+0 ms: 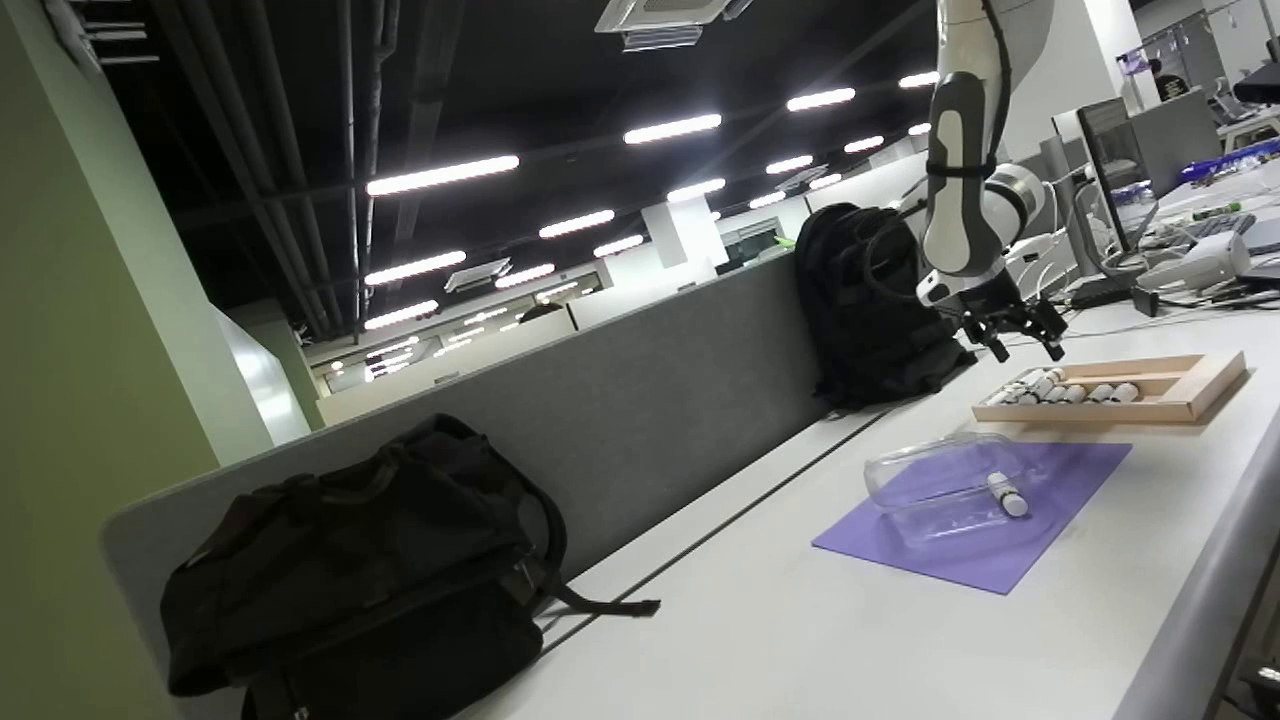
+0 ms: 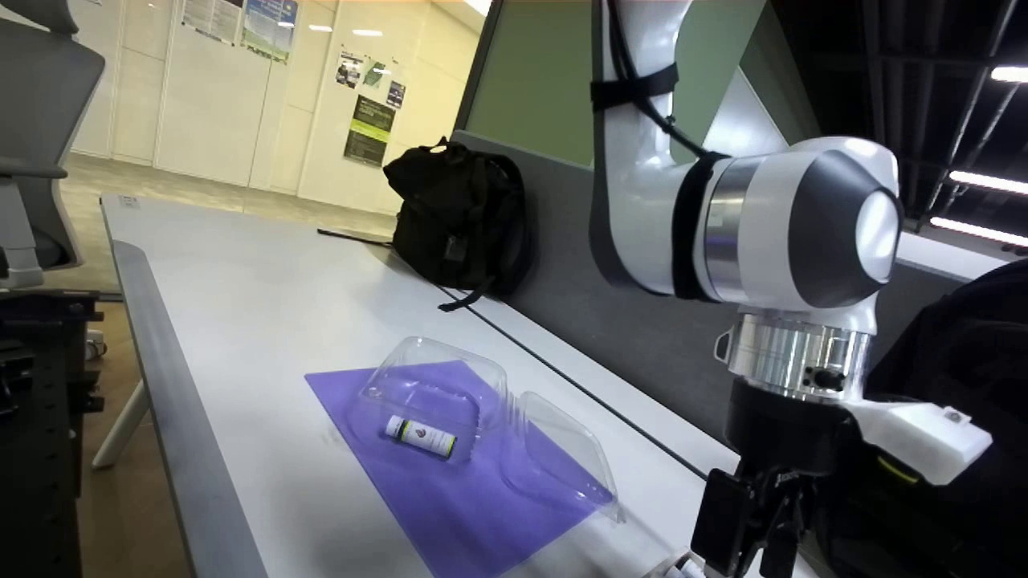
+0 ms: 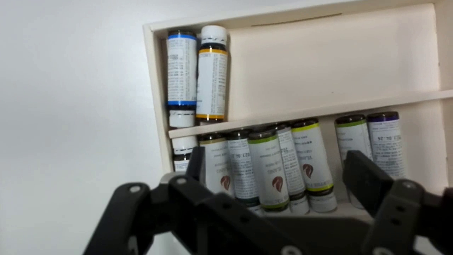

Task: Take one bottle from the box and put it in the bowl

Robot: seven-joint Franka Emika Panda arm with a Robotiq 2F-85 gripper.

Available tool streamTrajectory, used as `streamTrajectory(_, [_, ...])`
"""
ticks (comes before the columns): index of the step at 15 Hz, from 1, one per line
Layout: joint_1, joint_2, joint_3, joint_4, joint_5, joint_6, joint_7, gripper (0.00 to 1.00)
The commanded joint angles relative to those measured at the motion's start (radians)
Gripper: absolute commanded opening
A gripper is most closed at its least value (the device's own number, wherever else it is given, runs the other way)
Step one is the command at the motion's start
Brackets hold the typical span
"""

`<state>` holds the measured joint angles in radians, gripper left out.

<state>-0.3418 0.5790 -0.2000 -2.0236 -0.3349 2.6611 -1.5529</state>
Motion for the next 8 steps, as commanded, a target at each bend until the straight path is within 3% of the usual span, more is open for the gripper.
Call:
streamTrajectory(1, [-0.009, 0.012, -0.001, -0.009, -0.018, 0.009, -0.008, 1.00])
streamTrajectory(2, [-0.012, 0.017, 0.001, -0.011, -0.015, 0.015, -0.010, 1.00])
streamTrajectory(3, [-0.018, 0.020, 0.008, -0.012, -0.007, 0.023, -0.013, 0.75])
streamTrajectory(4, [-0.026, 0.023, 0.016, -0.013, 0.000, 0.025, -0.022, 0.73])
streamTrajectory(8, [-0.039, 0.033, 0.034, -0.020, 0.014, 0.038, -0.038, 0.45])
